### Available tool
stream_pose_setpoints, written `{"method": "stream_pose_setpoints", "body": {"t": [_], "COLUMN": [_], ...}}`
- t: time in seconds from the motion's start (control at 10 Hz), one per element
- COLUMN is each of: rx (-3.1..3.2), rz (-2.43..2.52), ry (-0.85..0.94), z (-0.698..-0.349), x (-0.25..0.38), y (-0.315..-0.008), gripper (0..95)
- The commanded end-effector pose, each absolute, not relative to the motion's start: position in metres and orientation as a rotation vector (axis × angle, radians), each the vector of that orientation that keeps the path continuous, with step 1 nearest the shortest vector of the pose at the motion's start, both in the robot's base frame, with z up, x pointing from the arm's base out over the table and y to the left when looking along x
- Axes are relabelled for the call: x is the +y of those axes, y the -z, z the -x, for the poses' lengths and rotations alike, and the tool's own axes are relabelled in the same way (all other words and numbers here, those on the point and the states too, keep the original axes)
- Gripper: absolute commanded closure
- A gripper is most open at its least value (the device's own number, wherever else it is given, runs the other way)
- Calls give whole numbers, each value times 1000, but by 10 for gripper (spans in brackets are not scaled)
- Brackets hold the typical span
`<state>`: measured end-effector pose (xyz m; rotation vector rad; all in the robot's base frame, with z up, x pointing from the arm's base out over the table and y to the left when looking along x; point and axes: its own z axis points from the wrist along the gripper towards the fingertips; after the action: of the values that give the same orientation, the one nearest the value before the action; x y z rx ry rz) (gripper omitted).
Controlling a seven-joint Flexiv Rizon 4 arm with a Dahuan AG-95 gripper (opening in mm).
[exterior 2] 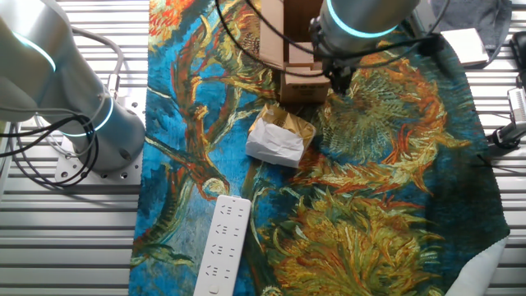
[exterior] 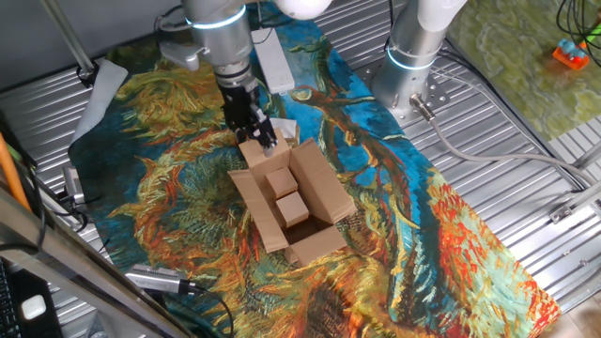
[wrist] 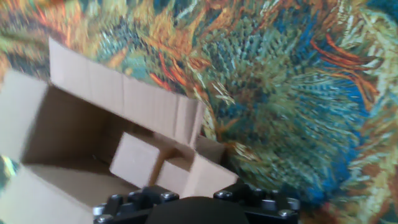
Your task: Cover the box
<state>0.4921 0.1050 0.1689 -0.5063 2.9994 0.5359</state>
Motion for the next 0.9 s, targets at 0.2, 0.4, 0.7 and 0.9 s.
{"method": "stream_pose_setpoints", "body": {"t": [0.2,0.4,0.7,0.9], "rx": [3017,3016,3023,3016], "rz": [429,411,384,368], "ry": [-541,-535,-531,-531], "z": [-496,-496,-496,-496], "x": [128,135,135,135], "y": [-172,-169,-169,-169], "gripper": [190,190,190,190]}}
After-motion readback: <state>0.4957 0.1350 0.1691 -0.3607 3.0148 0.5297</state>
